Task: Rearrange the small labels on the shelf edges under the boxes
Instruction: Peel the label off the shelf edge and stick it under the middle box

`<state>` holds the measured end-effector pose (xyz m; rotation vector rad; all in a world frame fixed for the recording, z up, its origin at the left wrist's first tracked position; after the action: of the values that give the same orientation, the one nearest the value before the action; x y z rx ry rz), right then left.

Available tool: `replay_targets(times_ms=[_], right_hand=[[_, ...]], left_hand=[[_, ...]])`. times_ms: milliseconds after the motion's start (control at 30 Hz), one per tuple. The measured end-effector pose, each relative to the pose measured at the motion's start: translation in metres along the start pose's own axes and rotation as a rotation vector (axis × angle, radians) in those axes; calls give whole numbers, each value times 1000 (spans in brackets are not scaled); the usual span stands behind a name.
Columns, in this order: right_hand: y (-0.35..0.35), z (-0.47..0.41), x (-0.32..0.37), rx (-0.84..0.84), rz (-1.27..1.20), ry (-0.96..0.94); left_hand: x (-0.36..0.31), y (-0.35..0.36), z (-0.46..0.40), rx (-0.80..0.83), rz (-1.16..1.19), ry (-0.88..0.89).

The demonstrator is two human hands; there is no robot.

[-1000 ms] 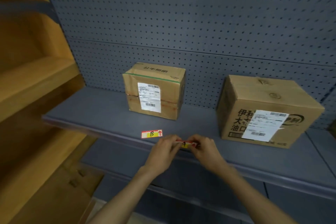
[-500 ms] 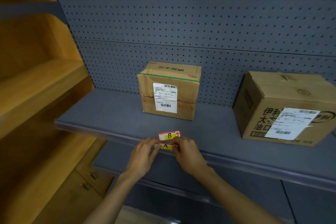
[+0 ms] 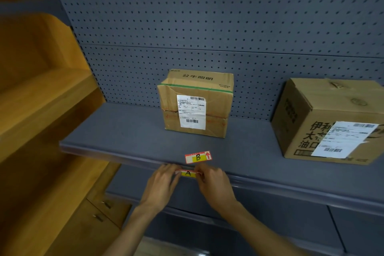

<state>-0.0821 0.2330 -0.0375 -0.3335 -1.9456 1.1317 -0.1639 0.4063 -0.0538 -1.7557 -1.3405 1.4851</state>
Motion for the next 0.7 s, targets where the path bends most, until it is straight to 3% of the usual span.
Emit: replay_targets(times_ms=[400,700], right_hand=[[10,1,5,-35,28,-22],[7,3,6,-34,35,-60]], left_hand=[[14,-5,0,-69,35,74],[23,-6,-2,-34,120,111]])
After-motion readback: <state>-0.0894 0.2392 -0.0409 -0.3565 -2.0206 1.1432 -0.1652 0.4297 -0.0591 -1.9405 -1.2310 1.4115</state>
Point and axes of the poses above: each hand's wrist, its own z-axis away from the middle knuckle, its own y-axis out of the palm, x = y × z, the point moved 1 cm from there along -z, towards the middle knuckle
